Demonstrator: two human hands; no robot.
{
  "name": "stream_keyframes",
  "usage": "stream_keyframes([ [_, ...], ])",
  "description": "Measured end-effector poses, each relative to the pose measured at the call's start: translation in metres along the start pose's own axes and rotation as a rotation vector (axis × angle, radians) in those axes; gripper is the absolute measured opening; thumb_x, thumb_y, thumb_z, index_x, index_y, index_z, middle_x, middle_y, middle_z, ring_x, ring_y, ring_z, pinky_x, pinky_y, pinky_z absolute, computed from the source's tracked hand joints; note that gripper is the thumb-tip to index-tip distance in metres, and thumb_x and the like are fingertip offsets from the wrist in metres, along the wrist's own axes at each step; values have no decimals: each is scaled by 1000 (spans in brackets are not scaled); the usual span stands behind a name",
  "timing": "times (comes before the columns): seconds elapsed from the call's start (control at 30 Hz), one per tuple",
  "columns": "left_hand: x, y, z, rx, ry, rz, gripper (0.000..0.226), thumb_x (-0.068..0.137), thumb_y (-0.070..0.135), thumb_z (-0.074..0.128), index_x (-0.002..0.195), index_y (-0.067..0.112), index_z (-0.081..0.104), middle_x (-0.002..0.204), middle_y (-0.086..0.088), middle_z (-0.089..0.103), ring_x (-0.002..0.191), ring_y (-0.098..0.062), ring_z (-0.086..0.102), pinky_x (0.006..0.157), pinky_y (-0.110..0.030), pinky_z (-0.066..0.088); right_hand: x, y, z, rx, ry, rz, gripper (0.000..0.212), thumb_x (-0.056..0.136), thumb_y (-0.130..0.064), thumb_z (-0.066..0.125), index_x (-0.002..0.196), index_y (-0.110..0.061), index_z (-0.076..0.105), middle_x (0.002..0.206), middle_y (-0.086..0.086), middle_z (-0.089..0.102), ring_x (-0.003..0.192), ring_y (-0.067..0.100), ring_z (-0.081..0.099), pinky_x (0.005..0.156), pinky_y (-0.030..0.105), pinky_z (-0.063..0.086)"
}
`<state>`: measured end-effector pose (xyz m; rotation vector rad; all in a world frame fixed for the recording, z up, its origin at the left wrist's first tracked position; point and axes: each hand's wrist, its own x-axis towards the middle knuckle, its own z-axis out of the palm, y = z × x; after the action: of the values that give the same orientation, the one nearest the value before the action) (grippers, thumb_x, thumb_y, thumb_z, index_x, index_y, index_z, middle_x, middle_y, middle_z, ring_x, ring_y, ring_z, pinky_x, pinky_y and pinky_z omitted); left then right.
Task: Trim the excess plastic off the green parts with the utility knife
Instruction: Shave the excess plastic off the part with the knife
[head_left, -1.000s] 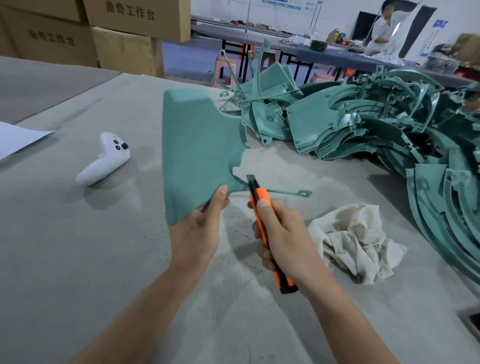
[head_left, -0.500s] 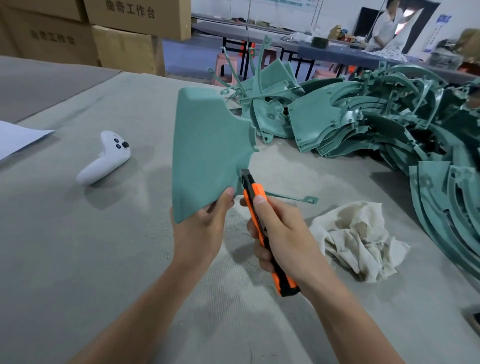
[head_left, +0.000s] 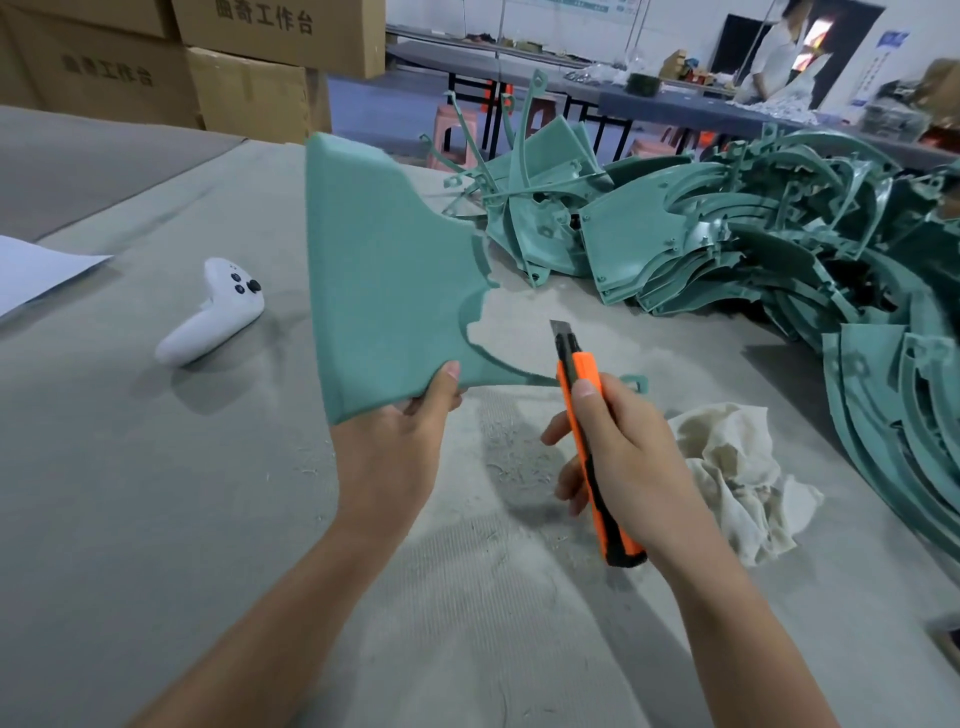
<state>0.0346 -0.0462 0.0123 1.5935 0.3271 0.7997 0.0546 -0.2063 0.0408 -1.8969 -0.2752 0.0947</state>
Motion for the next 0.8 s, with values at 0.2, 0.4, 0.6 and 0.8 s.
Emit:
stream_keyframes([
  [0.2, -1, -14, -4, 184, -94, 6, 58, 85, 64, 47, 92, 15, 76, 98, -5, 75, 103, -22, 67, 100, -43, 44, -7, -3, 18, 221, -169, 5, 18, 104, -31, 44, 100, -19, 57, 78, 6, 64, 43, 26, 57, 38, 31, 47],
  [0.4, -2, -13, 0, 175, 29, 68, 41, 88, 36, 68, 72, -2, 69, 69, -12, 70, 66, 11, 56, 62, 2, 35, -11, -4, 23, 109, -104, -110, 18, 102, -31, 49, 94, -24, 63, 73, 10, 60, 38, 17, 49, 37, 25, 37],
  [0.6, -7, -8, 2, 216, 31, 201, 34, 88, 21, 68, 64, -1, 61, 61, -11, 61, 66, 17, 51, 70, 7, 31, -10, -7, 21, 258, -181, 1, 29, 104, -34, 45, 88, -13, 58, 72, 4, 61, 38, 18, 44, 36, 24, 36],
  [0.8, -7, -9, 3, 109, 37, 289, 55, 86, 14, 72, 49, 39, 40, 51, 5, 39, 42, -4, 33, 40, -8, 23, -5, -8, 20, 622, -313, 259, 34, 103, -36, 43, 115, -11, 62, 64, 6, 51, 33, 10, 37, 33, 16, 30],
])
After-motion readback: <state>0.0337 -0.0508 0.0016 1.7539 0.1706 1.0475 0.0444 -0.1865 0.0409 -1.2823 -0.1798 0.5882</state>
